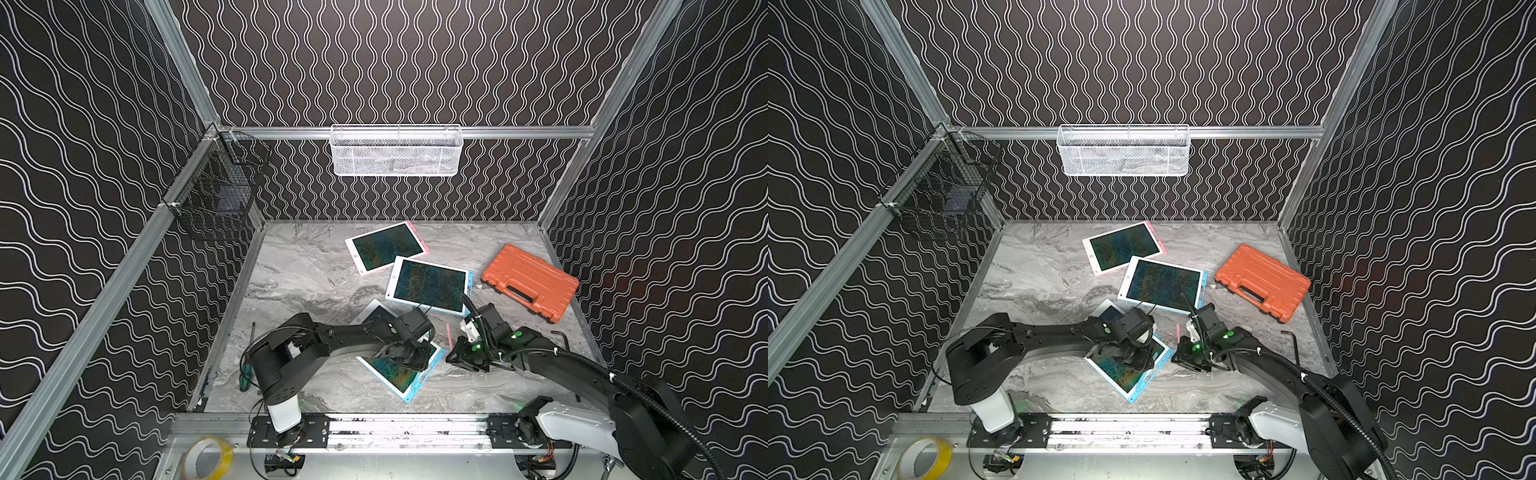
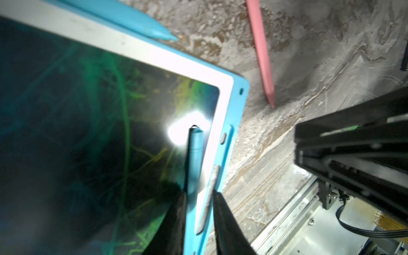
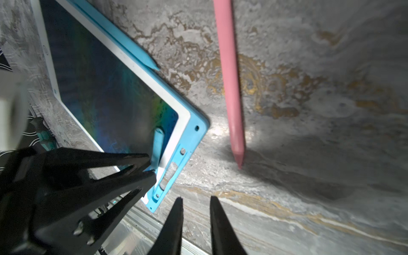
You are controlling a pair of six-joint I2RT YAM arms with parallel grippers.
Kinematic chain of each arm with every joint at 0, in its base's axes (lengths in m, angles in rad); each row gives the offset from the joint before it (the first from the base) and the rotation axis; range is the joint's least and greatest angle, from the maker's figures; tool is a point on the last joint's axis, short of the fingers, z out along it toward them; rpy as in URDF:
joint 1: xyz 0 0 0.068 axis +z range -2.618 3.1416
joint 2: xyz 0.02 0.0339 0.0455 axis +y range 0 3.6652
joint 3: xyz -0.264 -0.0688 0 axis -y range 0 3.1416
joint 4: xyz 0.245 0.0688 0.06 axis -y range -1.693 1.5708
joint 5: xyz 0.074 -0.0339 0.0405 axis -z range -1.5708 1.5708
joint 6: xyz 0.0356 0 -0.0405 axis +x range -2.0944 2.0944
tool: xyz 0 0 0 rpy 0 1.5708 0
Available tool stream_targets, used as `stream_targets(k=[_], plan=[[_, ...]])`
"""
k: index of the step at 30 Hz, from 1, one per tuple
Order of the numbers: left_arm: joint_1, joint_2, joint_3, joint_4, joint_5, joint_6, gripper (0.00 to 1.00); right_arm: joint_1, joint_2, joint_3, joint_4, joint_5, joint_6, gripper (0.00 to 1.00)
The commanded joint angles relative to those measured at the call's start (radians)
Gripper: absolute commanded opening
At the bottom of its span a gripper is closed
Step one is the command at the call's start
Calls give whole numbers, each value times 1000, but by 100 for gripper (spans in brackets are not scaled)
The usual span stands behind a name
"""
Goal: Place the stylus back onto the writing tablet
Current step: Adjust the stylus on the writing tablet.
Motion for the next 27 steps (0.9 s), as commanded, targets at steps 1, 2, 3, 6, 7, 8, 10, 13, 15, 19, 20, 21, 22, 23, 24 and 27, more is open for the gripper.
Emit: stream_targets(k=[1,2,3,6,7,8,10,13,15,19,20,21,22,23,24,27], plan=[[-8,6,12,29,19,13,25,-3,-4,-8,-26,12,0,24],[-11,6,13,31,20,10,25,-3,-4,-8,-24,12,-1,24],[-13,6,12,33,21,7,24,-4,-2,-9,-24,12,-1,24],[-23,9,12,33,18,-2,24,-4,6,-8,-20,11,-4,24],[-25,6,10,34,18,-7,23,-4,8,-9,-18,11,-5,24],[-26,6,7,37,18,-10,24,-4,8,-10,-17,10,-6,24],[-27,2,3,37,16,-13,24,-4,8,-12,-16,9,-6,24],[-28,-12,9,19,-4,-1,24,-5,2,-20,-10,-4,-9,24],[-26,-33,21,-24,-30,28,24,-4,4,-19,-7,-15,-18,24],[-2,-85,-4,-75,-46,64,25,5,21,-2,22,-72,-41,25],[6,-98,-21,-76,-45,69,25,8,31,1,29,-86,-41,24],[19,-108,-44,-75,-43,73,25,16,42,4,43,-97,-36,24],[32,-115,-65,-71,-37,77,25,30,50,6,60,-104,-28,24],[39,-118,-82,-68,-36,80,25,44,57,6,73,-103,-19,25],[44,-120,-94,-66,-37,84,25,57,67,4,92,-111,-8,25],[45,-105,-113,-53,-36,93,27,84,96,-16,155,-138,24,24]])
